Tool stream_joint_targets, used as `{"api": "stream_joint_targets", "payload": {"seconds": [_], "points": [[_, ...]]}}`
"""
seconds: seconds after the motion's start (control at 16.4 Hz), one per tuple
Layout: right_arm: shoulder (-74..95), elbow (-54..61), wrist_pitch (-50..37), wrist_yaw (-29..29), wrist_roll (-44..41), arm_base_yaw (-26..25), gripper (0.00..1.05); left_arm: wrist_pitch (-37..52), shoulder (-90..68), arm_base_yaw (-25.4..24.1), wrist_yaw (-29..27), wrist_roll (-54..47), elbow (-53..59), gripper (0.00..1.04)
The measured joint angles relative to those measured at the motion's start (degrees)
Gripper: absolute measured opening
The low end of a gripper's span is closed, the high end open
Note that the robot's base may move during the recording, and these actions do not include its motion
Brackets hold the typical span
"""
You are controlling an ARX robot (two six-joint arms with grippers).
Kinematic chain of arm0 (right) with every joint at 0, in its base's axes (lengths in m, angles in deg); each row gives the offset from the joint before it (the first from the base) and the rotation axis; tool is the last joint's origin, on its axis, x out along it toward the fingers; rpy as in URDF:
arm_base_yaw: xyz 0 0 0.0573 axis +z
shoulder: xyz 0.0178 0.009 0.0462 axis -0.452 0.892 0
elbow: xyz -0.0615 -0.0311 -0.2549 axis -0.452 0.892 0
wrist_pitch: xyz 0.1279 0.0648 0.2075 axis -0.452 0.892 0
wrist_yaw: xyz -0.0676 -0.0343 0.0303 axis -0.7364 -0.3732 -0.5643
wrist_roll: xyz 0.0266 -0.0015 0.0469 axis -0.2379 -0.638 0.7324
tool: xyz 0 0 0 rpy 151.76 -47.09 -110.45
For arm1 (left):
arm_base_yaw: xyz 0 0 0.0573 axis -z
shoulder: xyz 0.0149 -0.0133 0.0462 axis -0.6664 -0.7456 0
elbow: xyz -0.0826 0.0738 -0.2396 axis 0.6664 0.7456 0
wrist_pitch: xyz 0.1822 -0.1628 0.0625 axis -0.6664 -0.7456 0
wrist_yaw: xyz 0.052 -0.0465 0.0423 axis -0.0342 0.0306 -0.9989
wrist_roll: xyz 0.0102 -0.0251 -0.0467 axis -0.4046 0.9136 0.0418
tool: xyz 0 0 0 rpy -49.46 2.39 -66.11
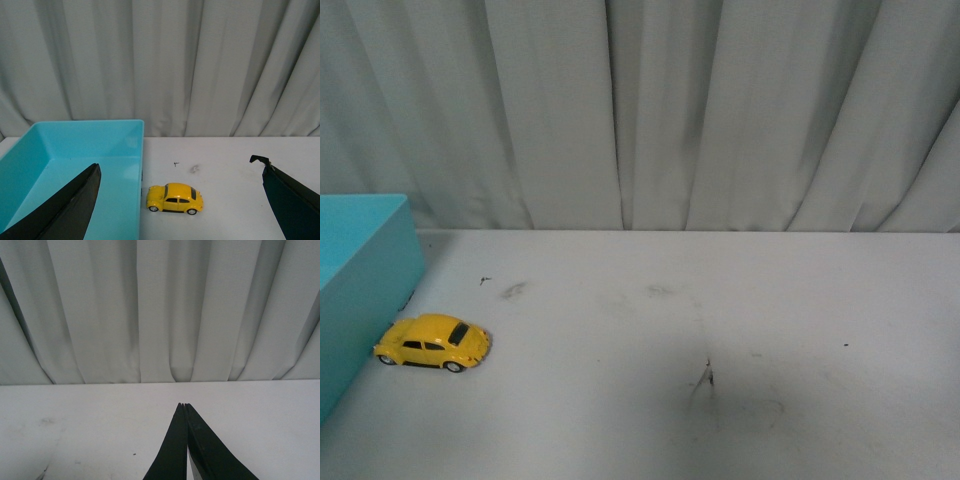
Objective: Wind up and store yellow beetle toy
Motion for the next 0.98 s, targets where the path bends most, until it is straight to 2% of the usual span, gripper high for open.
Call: {"api": "stream_joint_targets", "payload": {"seconds": [0.98], "points": [[-31.9,2.1,28.6,0.0,0.1,0.0,0.02,0.0,0.0,0.0,0.0,0.0,0.0,0.98]]}}
